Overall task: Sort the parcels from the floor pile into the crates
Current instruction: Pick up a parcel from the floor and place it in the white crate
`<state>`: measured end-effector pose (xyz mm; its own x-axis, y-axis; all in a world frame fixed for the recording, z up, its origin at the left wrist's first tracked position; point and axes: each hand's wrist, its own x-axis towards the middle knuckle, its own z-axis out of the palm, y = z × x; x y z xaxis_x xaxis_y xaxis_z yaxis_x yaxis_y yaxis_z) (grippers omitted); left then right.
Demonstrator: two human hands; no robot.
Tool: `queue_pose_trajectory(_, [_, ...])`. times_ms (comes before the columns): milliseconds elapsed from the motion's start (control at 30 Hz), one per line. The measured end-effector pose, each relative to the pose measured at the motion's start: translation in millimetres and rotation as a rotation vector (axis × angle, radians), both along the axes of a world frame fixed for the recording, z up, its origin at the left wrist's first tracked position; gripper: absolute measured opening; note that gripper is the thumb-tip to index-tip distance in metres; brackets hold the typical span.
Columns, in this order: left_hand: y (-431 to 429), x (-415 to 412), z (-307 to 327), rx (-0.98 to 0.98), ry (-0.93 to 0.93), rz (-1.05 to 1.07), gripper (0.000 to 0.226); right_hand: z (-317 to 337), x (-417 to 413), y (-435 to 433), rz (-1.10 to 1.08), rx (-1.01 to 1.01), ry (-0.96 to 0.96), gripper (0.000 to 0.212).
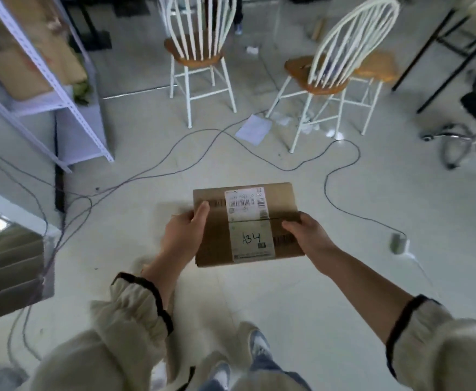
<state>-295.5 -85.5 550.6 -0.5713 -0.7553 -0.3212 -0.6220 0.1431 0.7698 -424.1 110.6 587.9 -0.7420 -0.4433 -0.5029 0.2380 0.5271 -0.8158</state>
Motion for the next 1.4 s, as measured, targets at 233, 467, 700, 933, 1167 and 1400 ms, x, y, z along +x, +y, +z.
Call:
queue_pose_trajectory(233, [80.8,-41.5,45.5,-0.192,0.036,-0.379,0.051,42.7,55.6,112.0,-0.475,-0.139,0.068,0.014])
queue_pose_trajectory(467, [298.6,-62.7,87.3,-0.106,0.199,-0.951,0.038,77.5,160.5,310.5,-1.070,-0.149,0.210,0.017])
queue_pose_trajectory(700, [555.9,46.8,113.5,-0.010,0.323,-1.453,0.038,100.6,356.6,488.1,-1.575,-0.124,0.372,0.019])
queue_pose_trajectory(933, [779.6,259.7,118.7,0.228,0.346,-1.852,0.028,108.1,601.0,616.7,-1.996,-0.114,0.463,0.023])
queue_pose_trajectory(1167, [905.9,443.3,123.7,0.347,0.322,-2.224,0.018,95.2,788.6,679.5,-2.410,-0.178,0.447,0.021])
queue_pose_trajectory(1400, [1003.2,538.6,103.8,0.207,0.157,-2.493,0.027,49.5,871.2,719.7,-2.709,-0.306,0.373,0.018])
